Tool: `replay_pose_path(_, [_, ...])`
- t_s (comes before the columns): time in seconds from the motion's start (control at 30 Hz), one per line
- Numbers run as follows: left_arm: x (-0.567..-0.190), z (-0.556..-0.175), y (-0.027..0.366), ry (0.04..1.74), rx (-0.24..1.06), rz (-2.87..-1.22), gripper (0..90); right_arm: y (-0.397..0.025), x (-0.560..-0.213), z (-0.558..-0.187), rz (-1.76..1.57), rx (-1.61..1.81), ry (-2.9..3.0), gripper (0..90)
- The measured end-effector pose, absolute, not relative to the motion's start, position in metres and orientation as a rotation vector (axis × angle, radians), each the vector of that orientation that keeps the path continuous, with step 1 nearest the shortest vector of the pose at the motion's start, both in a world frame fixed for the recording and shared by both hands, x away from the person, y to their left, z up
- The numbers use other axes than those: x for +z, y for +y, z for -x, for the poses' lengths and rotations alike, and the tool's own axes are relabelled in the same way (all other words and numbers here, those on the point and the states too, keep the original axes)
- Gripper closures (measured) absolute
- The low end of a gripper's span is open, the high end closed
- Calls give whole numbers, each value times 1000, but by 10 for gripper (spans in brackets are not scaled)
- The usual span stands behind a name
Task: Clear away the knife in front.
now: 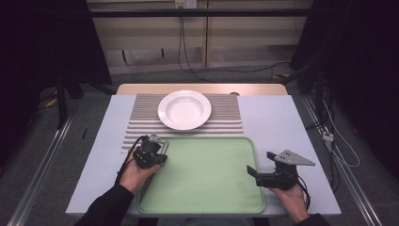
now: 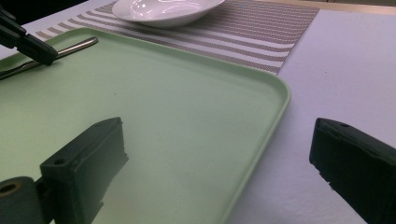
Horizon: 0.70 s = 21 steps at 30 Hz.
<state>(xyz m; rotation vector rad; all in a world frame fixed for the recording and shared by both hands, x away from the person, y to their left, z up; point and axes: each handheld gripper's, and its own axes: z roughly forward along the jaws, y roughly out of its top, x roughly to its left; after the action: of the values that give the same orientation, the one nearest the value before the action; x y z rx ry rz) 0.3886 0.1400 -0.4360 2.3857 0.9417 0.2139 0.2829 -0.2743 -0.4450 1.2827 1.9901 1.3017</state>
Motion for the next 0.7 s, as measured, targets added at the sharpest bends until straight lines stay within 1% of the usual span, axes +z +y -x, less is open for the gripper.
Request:
replay_pose_path(0.27, [-435, -389, 147, 968, 215, -2383, 900, -274, -445, -283, -1281, 1303, 1991, 34])
replay_pose_path(0.47, [-435, -387, 149, 985, 260, -2390, 900, -274, -445, -283, -1278, 1304, 1992, 34])
replay_pose_path(0.5, [-434, -388, 151, 971, 238, -2397, 900, -274, -445, -283, -1279, 1304, 1991, 34])
replay_pose_path(0.57, [-435, -388, 152, 980, 241, -2393, 900, -274, -445, -284, -1278, 1304, 1991, 34])
replay_pose_path(0.6, [-435, -387, 152, 993, 269, -2391, 900, -274, -445, -284, -1279, 1304, 1992, 34])
replay_pose_path(0.7, [-435, -387, 154, 1006, 275, -2389, 900, -274, -445, -284, -1278, 1304, 1992, 34])
